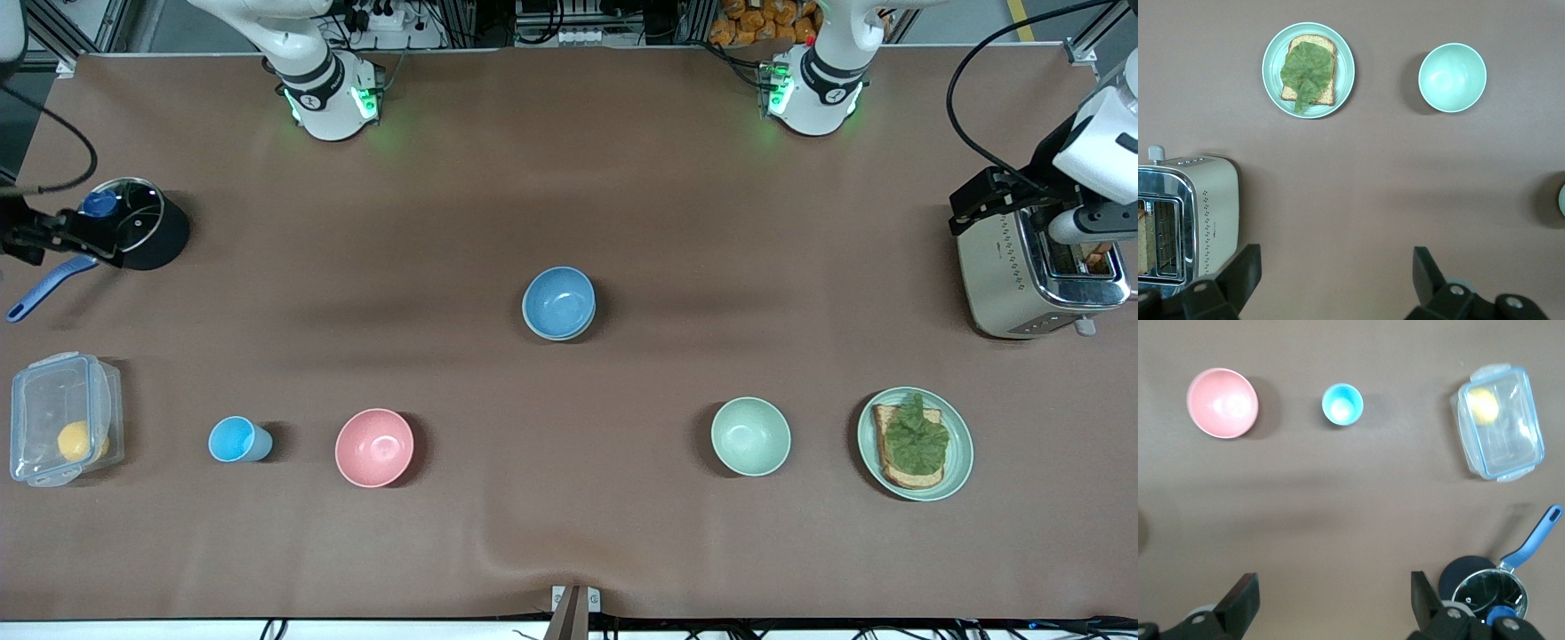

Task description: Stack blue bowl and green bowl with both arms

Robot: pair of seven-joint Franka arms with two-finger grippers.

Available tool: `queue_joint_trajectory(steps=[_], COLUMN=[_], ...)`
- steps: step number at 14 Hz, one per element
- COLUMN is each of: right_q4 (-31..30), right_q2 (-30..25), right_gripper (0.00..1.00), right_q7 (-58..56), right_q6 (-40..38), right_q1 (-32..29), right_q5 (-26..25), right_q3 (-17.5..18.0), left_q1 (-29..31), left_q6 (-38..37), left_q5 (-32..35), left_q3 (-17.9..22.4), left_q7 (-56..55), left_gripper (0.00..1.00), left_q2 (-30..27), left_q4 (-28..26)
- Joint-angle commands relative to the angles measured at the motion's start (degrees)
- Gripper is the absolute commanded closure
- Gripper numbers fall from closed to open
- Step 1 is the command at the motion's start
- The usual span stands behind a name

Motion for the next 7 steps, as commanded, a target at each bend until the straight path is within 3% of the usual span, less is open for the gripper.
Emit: queue_joint_trajectory(steps=[1,7], right_q4=[2.76,2.59], right_q2=[-0.62,-0.44], right_gripper=[0.0,0.0], right_q7=[0.36,-0.35], right_q6=[-1.05,-1.57], right_q1=[0.38,0.64], right_q5=[-1.23,-0.35], right_q3=[0.82,0.65], left_q1=[0.49,0.4], left_q6=[0.15,-0.55], left_q5=[-1.13,-1.13], left_q3=[-0.27,-0.62], left_q7=[1.42,1.69], left_gripper=[0.0,0.0], left_q2=[-0.76,-0.76], left_q4=[-0.24,-0.32])
